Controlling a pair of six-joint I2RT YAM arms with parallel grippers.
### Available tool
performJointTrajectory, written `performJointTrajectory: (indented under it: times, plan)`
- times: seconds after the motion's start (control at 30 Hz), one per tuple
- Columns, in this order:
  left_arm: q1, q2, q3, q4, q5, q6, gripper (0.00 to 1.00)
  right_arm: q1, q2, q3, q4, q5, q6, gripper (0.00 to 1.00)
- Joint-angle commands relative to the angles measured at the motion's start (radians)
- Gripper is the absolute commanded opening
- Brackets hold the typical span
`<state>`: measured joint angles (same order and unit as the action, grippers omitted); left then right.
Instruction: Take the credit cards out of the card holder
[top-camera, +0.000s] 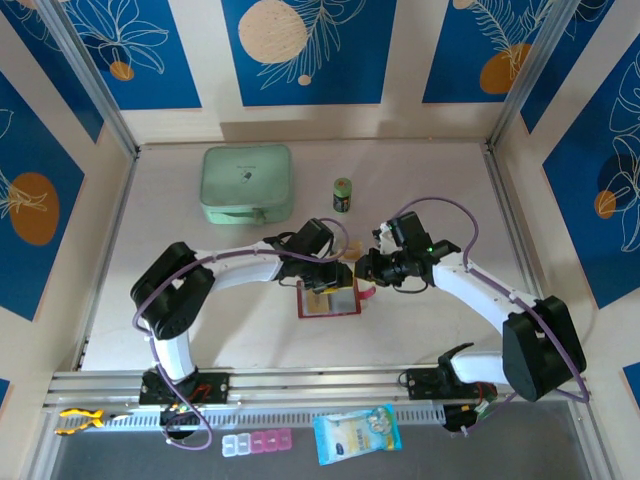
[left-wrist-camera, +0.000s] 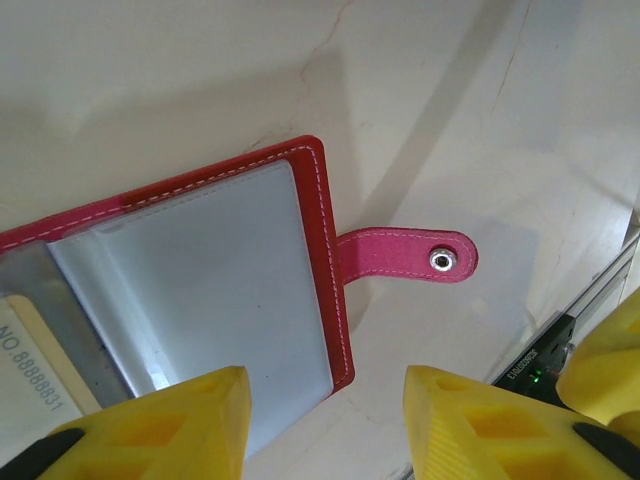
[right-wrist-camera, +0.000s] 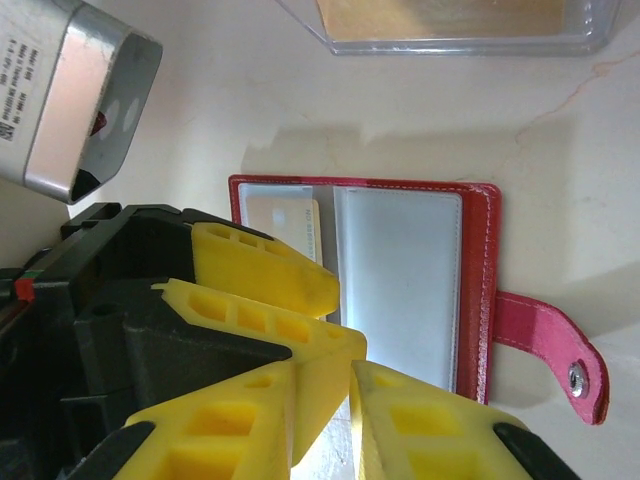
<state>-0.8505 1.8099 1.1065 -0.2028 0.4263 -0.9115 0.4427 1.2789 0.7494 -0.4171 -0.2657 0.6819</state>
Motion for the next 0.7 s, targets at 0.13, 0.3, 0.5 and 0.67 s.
performJointTrajectory:
  times: [0.13, 0.3, 0.5, 0.67]
  plan:
    - [0.005, -0.031, -0.006, -0.036, -0.006, 0.036, 0.43, 0.011, 0.002, -0.016, -0.007, -0.035, 0.016, 0.21]
    - [0.032, -0.096, -0.076, -0.023, -0.025, 0.033, 0.40, 0.033, 0.028, -0.014, 0.010, -0.035, 0.027, 0.20]
    - [0.064, -0.164, -0.167, 0.000, -0.036, 0.023, 0.35, 0.083, 0.095, 0.005, 0.048, -0.038, 0.048, 0.19]
    - [0.083, -0.209, -0.224, 0.001, -0.042, 0.020, 0.30, 0.137, 0.172, 0.028, 0.081, -0.034, 0.067, 0.18]
